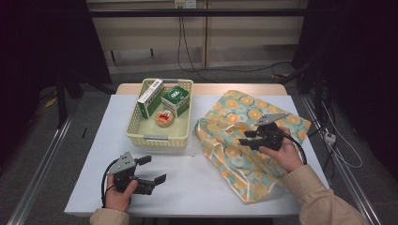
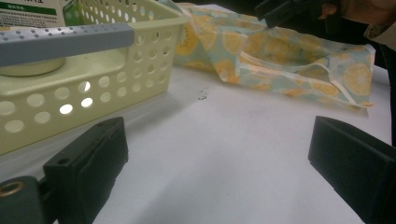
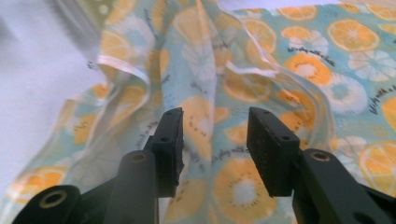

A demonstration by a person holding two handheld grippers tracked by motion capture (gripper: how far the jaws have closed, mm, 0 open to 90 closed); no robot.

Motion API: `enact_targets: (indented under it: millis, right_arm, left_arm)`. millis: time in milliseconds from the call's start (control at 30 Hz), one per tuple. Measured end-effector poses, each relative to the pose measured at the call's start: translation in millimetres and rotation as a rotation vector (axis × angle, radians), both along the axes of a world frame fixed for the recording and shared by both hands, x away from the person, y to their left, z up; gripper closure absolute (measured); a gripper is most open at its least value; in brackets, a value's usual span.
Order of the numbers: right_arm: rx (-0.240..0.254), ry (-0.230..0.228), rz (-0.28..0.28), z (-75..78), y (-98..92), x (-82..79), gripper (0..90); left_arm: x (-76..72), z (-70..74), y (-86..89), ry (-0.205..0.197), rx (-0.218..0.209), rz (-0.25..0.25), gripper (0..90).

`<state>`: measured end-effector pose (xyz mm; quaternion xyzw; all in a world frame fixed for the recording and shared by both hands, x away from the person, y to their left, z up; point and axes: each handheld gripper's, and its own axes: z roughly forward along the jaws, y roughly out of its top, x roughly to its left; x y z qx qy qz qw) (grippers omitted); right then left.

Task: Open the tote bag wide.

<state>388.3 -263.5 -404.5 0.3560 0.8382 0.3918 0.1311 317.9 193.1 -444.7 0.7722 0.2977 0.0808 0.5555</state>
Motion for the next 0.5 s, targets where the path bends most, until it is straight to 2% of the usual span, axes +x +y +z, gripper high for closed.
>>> enact_targets:
  millis: [67,100,167,233,267,400,500]
  right_arm:
    - [0.005,0.006,0.021,1.5,2.3,-2.8,62.1]
    - [0.011,0.014,0.03,1.9,3.7,-4.3,65.9]
    - [0.035,0.031,0.055,1.5,6.2,-8.1,79.3]
    - [0.065,0.051,0.087,0.1,10.5,-13.4,86.0]
    - [0.061,0.054,0.11,-0.6,13.4,-16.5,87.9]
    - [0.051,0.079,0.182,-6.5,28.2,-28.7,89.2]
    - [-0.023,0.097,0.183,-19.1,33.8,-29.1,85.4]
  left_arm:
    - [-0.2,0.2,-0.4,-0.002,0.001,0.0,4.7]
    - [-0.3,0.2,-0.7,-0.001,-0.001,0.0,4.7]
    - [-0.3,0.2,-0.9,0.001,0.0,0.0,4.7]
    - [-0.1,0.0,-0.8,0.0,0.0,-0.001,4.7]
    - [-0.2,0.0,-0.8,0.0,0.001,-0.002,4.7]
    - [-0.1,-0.2,-1.5,0.002,0.0,-0.003,4.7]
    - [-0.3,0.3,-2.0,-0.001,0.004,-0.004,4.7]
